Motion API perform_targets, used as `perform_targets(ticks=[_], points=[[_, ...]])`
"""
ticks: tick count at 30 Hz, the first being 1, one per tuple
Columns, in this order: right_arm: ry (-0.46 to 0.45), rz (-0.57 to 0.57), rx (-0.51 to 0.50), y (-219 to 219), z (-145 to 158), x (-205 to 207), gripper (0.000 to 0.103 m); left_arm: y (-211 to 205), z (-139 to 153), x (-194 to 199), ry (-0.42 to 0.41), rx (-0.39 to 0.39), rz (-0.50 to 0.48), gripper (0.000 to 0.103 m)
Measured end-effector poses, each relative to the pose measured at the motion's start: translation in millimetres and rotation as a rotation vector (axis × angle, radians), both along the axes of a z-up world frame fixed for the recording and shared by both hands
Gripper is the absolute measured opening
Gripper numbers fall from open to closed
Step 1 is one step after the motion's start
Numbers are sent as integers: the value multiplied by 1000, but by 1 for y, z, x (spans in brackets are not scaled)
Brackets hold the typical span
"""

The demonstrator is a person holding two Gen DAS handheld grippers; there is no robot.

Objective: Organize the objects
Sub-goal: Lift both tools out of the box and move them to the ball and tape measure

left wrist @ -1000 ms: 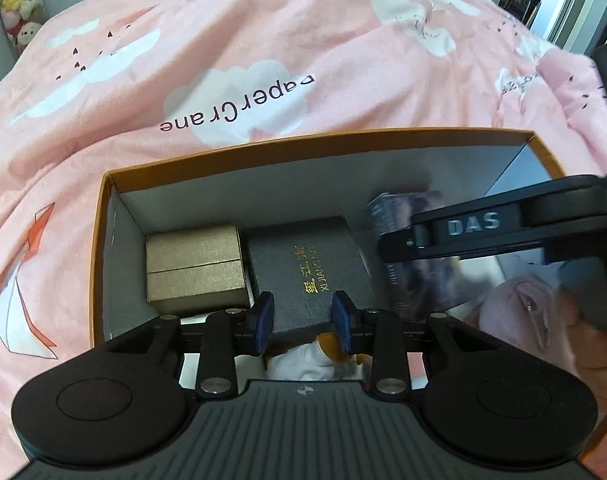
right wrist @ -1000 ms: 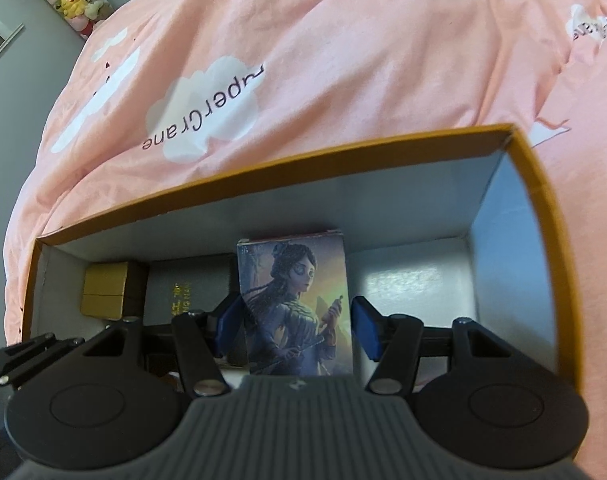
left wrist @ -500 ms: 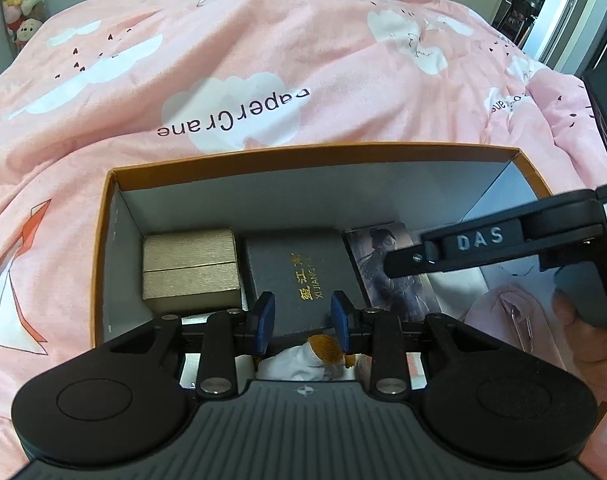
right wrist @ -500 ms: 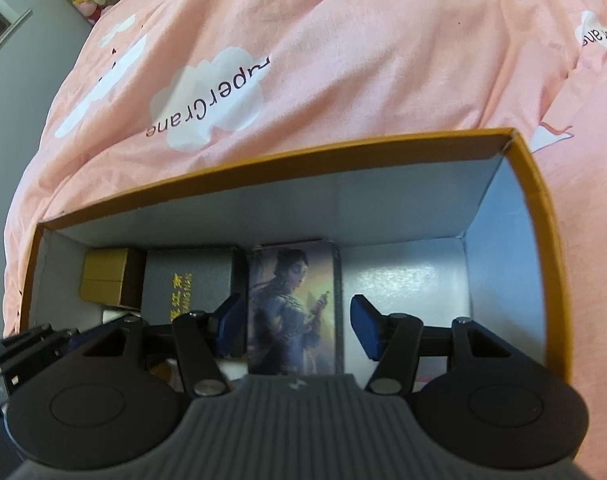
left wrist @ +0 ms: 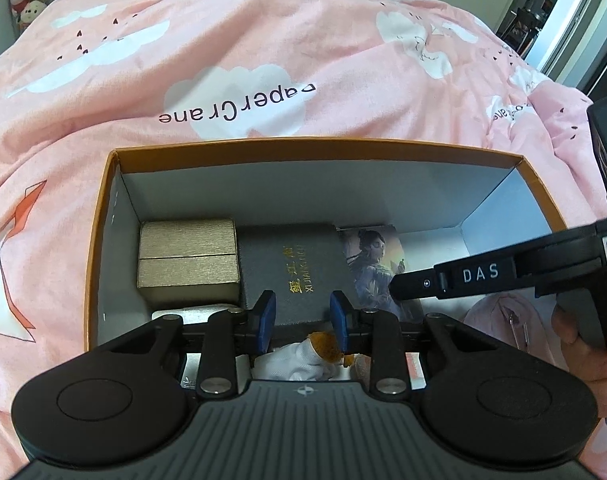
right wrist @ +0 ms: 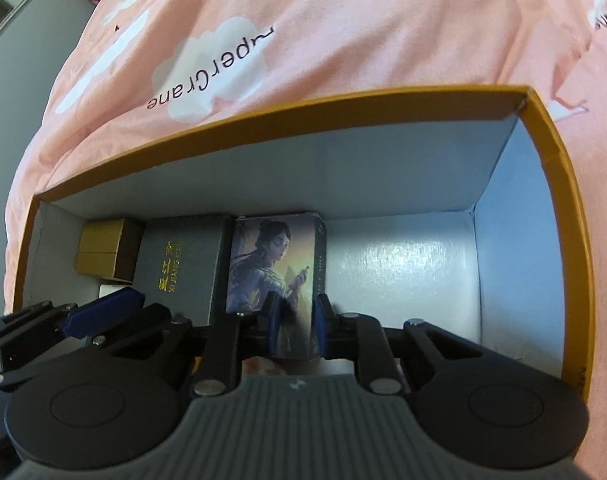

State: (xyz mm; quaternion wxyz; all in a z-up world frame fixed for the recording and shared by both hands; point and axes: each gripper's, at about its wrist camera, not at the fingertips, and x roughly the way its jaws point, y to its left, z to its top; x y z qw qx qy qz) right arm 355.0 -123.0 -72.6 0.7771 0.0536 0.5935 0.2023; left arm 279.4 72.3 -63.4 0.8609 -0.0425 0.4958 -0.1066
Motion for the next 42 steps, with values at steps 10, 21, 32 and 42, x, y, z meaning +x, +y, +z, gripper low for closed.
perform_targets(ticks=[10, 21, 32, 42], points=[[-173, 138, -45, 5, 43, -46, 22, -7, 37, -51, -124, -77, 28, 35], [-464, 229, -37, -21, 106, -153, 22, -20, 89, -132, -233, -125, 26, 35], [-561, 245, -82, -59, 101, -254, 34, -38, 80, -197, -157, -201, -14, 36], [-503, 210, -191, -83, 53, -298, 50, -56, 35, -235, -15, -130, -67, 36]])
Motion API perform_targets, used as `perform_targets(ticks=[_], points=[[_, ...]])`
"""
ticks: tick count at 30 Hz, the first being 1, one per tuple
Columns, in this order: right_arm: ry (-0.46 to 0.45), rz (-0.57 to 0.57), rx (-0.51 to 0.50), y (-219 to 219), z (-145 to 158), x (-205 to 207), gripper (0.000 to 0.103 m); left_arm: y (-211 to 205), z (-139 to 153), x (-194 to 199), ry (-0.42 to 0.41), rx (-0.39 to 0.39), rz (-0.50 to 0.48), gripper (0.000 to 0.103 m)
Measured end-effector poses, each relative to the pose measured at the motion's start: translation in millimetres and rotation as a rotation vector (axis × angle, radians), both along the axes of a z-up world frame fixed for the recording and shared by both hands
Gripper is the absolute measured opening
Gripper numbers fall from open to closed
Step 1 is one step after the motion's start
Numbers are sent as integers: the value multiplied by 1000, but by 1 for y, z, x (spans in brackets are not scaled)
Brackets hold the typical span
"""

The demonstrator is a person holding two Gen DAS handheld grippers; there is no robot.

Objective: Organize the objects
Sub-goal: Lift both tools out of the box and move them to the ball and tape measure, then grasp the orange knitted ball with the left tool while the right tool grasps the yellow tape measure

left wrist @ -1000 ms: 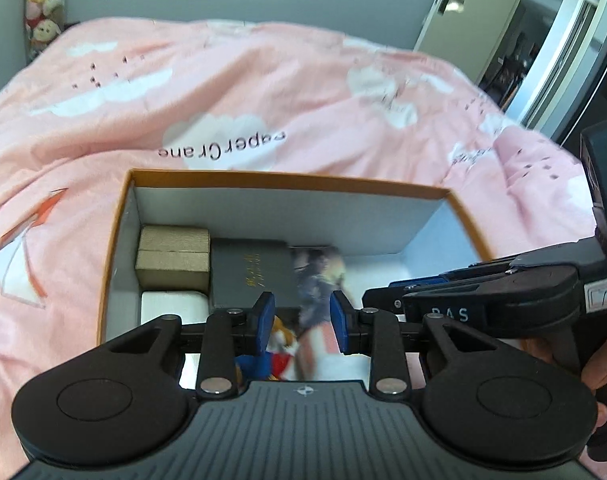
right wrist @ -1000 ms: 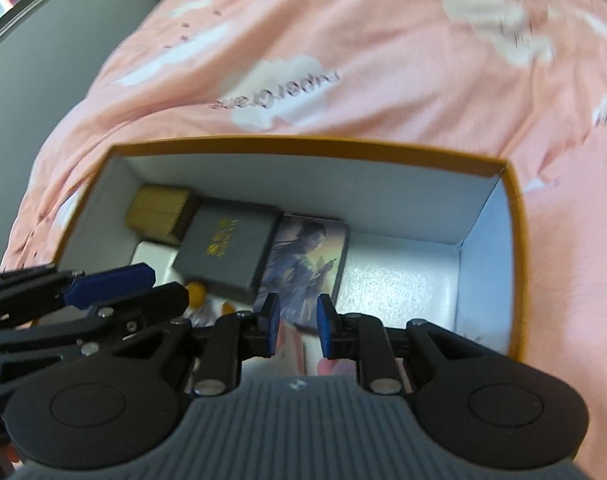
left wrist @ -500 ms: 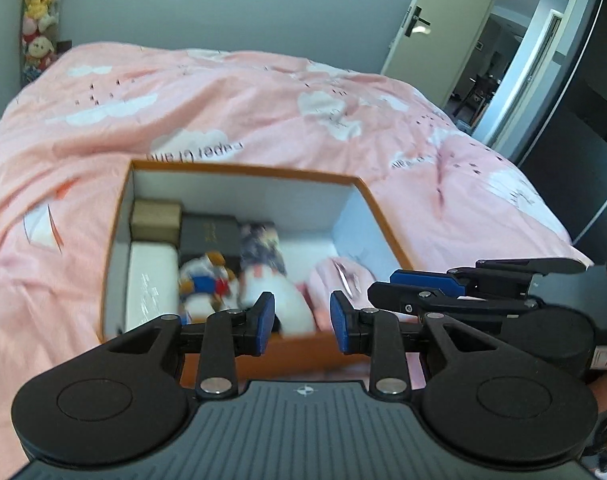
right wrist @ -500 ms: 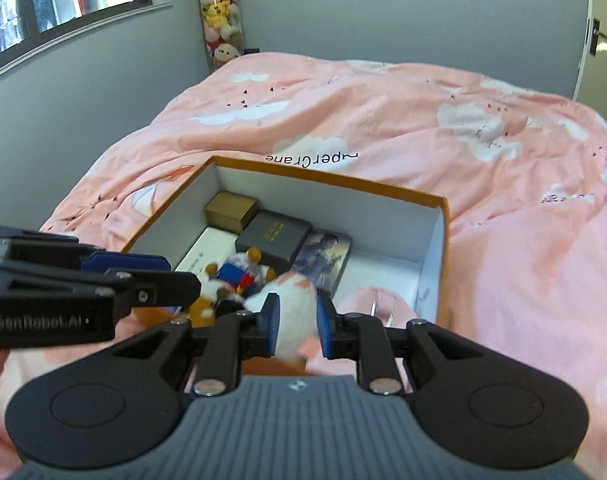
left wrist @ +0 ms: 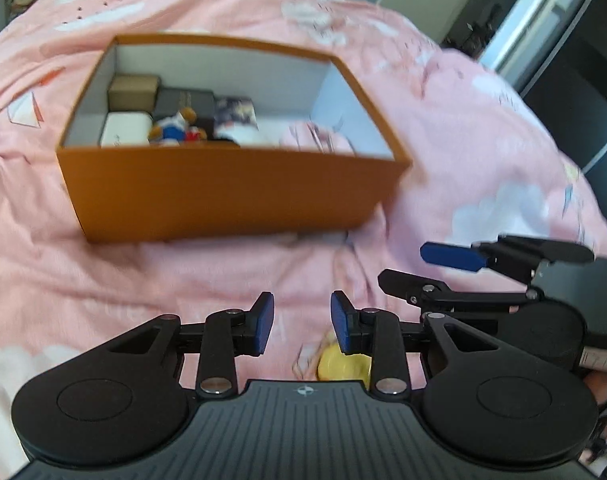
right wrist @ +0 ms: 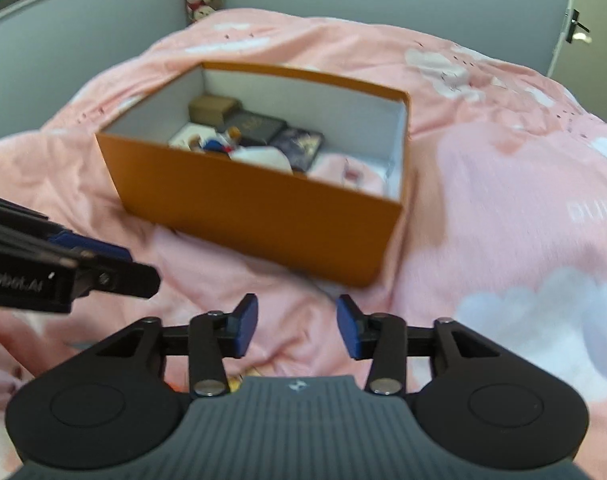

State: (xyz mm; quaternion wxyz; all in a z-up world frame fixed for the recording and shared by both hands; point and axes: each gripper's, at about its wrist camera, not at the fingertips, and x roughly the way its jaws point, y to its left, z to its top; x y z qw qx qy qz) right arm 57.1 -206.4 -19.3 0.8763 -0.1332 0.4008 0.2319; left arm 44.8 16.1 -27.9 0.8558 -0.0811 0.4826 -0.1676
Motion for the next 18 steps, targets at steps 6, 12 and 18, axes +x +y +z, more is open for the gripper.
perform_targets(ticks=[6, 12, 18], points=[[98, -24, -2, -6, -21, -7, 54, -16, -15, -15, 63, 87, -86, 36], [165, -16, -31, -4, -39, -14, 55, -21, -36, -21, 157, 115, -125, 46], [222, 2, -71, 1, -59, -15, 55, -22, -52, -25, 171, 117, -135, 49]])
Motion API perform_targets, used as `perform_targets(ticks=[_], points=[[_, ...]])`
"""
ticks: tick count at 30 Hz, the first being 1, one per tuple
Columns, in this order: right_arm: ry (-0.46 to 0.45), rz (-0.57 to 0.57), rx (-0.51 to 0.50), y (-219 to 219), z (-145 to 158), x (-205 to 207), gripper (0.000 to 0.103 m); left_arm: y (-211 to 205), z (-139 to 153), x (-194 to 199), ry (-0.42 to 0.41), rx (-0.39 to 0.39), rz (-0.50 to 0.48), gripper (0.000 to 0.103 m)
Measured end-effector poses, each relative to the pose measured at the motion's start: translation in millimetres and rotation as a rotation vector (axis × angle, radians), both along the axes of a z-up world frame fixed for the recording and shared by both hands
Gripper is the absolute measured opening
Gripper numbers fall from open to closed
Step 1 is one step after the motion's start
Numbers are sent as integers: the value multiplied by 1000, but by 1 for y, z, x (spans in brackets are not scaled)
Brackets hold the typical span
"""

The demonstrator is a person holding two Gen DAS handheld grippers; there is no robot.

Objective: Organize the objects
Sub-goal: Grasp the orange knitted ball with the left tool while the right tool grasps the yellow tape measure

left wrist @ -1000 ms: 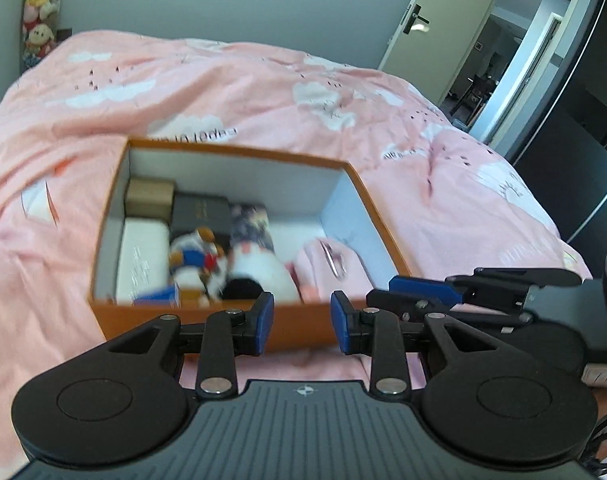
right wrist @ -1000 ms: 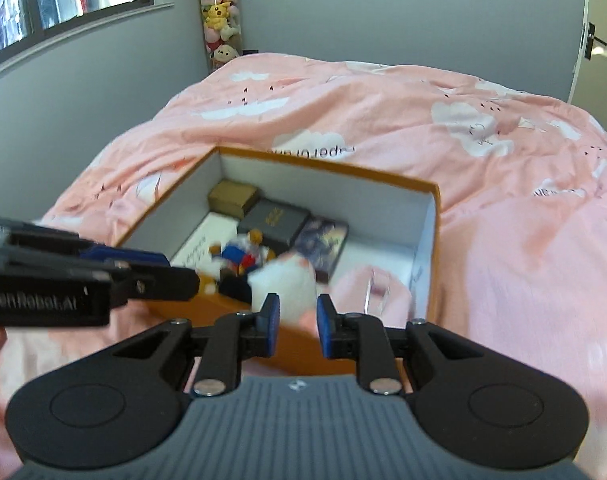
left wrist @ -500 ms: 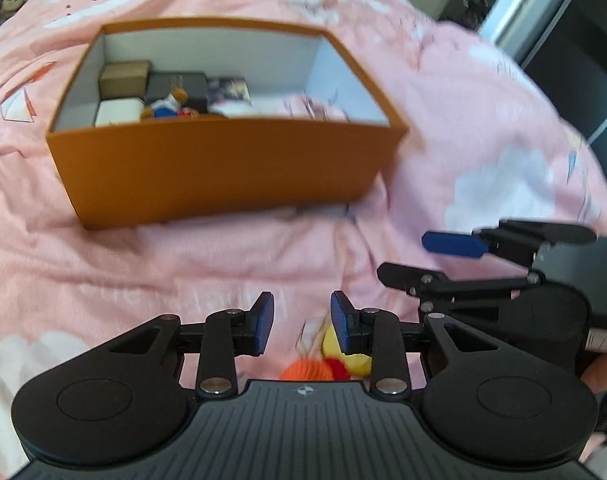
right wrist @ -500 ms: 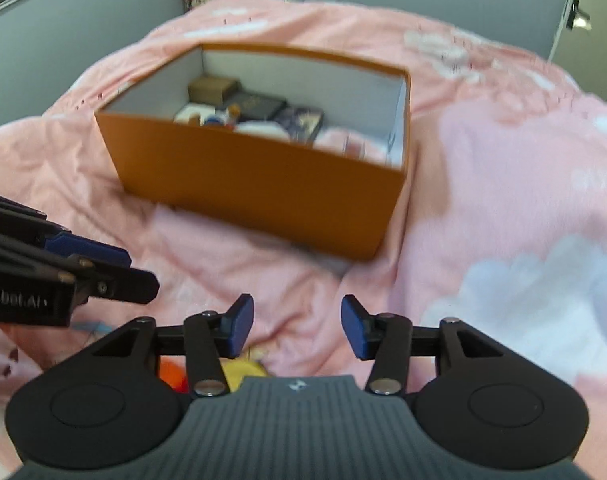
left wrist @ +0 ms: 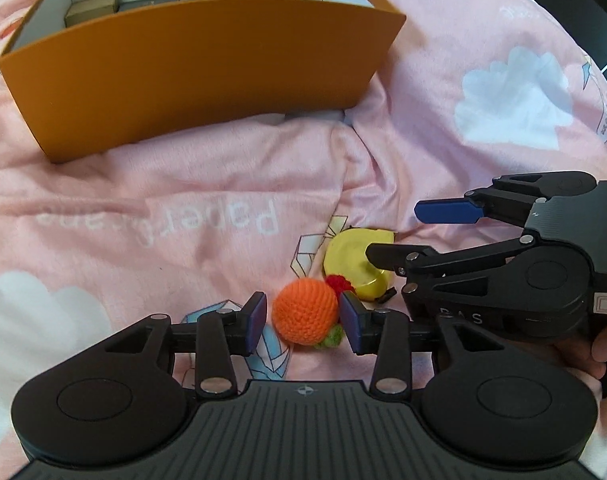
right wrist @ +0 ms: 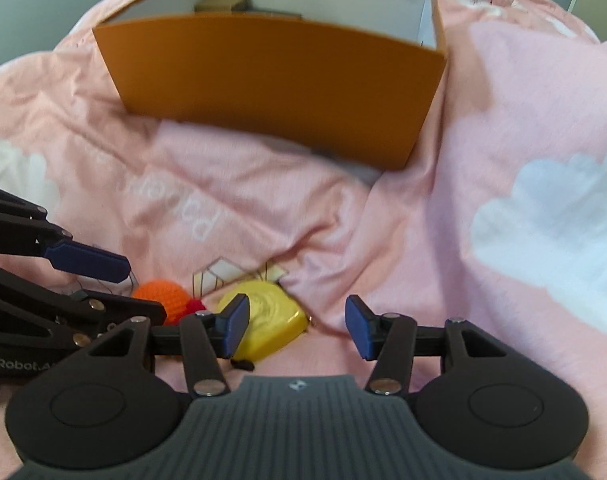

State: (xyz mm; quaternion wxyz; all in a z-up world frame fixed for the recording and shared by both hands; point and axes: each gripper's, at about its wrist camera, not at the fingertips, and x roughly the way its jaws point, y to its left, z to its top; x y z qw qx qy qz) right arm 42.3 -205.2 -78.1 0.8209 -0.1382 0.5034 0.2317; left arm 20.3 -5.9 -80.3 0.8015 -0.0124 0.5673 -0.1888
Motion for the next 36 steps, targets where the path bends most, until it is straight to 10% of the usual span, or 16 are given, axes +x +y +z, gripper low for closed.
perform_targets(ticks=[36], points=[[262, -52, 201, -14, -47, 22, 53, -7, -38, 2, 59, -60, -26, 49]])
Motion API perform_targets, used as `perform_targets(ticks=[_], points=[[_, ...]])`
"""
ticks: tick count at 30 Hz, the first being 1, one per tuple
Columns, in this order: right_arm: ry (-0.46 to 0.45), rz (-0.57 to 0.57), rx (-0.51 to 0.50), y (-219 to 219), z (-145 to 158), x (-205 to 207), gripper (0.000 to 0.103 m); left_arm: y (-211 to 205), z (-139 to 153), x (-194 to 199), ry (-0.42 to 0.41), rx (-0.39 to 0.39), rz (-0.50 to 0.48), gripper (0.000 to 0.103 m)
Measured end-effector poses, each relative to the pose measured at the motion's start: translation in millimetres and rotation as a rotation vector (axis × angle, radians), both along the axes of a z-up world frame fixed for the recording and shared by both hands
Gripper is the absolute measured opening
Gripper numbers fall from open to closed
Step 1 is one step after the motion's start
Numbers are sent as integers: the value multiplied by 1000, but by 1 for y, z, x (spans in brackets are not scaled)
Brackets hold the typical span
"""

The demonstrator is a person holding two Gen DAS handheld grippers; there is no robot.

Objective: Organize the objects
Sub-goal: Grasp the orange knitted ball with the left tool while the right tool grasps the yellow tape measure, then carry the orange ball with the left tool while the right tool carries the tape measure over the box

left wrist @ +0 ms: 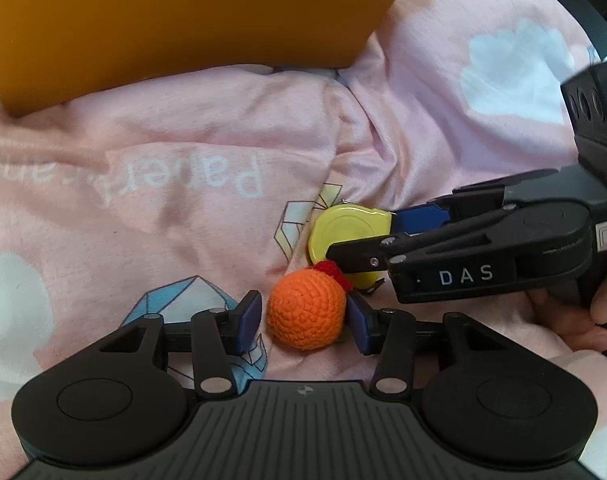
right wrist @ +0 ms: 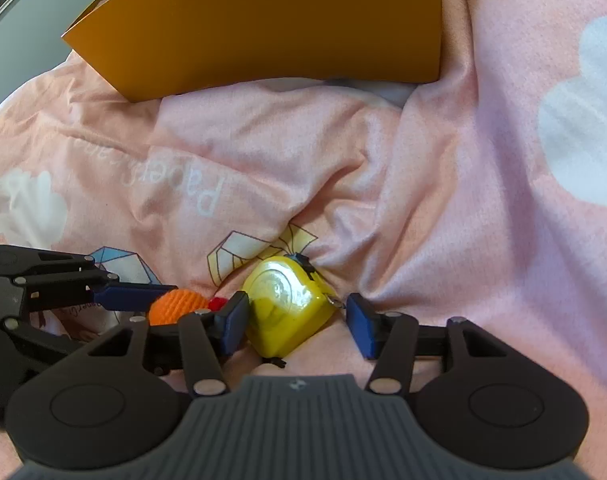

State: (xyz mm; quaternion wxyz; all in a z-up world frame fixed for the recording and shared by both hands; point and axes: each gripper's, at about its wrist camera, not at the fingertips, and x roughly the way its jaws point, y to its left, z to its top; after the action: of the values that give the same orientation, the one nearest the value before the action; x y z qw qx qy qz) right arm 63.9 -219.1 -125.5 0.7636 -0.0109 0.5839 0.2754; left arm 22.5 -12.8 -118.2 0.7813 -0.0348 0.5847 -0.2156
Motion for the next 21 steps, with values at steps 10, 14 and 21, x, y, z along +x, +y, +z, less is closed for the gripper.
perform_targets(ticks=[10, 14, 21], points=[[-56, 20, 36, 3, 15, -7, 32, 17, 18, 0, 2, 35, 79, 47], [-93, 81, 44, 9, 24, -18, 22, 27, 26, 1, -14, 55, 122, 47], [-112, 162, 6, 28, 21, -26, 21, 35, 32, 1, -56, 58, 170, 46]])
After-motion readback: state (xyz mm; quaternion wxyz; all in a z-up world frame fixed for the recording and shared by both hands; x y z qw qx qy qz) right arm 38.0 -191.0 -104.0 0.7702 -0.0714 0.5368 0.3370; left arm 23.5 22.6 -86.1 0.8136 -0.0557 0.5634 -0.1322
